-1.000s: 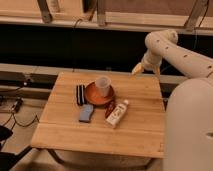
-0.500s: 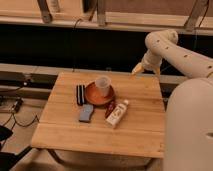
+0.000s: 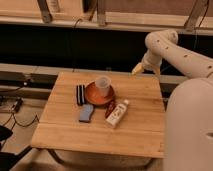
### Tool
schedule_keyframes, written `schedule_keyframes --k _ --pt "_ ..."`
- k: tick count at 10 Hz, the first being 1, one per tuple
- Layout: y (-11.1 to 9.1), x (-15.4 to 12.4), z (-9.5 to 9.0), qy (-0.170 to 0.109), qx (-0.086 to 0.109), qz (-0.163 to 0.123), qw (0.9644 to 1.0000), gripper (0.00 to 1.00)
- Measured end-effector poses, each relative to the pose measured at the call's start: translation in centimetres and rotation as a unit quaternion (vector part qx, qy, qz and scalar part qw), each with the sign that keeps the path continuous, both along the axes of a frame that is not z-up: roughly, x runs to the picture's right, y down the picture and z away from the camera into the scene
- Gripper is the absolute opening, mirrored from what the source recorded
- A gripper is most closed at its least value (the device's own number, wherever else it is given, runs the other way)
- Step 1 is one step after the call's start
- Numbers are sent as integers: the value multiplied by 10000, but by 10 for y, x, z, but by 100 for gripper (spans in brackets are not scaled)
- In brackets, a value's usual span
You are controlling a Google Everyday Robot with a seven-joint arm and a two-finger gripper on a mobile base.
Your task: Place the pepper on the white sponge
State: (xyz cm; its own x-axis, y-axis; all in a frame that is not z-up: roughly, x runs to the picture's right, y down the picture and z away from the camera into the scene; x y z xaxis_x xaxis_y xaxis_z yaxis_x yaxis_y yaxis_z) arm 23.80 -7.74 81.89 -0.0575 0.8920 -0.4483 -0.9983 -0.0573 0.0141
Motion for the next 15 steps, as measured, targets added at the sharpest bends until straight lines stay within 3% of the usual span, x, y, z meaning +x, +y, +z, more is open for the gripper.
schedule_keyframes --k 8,10,11,12,15 --pt "-2 -5 2 -10 2 -101 9999 80" --pt "-12 -58 12 -291 -4 -373 9989 80" --pt "-12 -94 15 -519 -46 -507 9974 80" --pt "-4 -131 16 -772 -144 -801 9937 80" --pt "30 -162 16 -975 -361 -1573 9821 80"
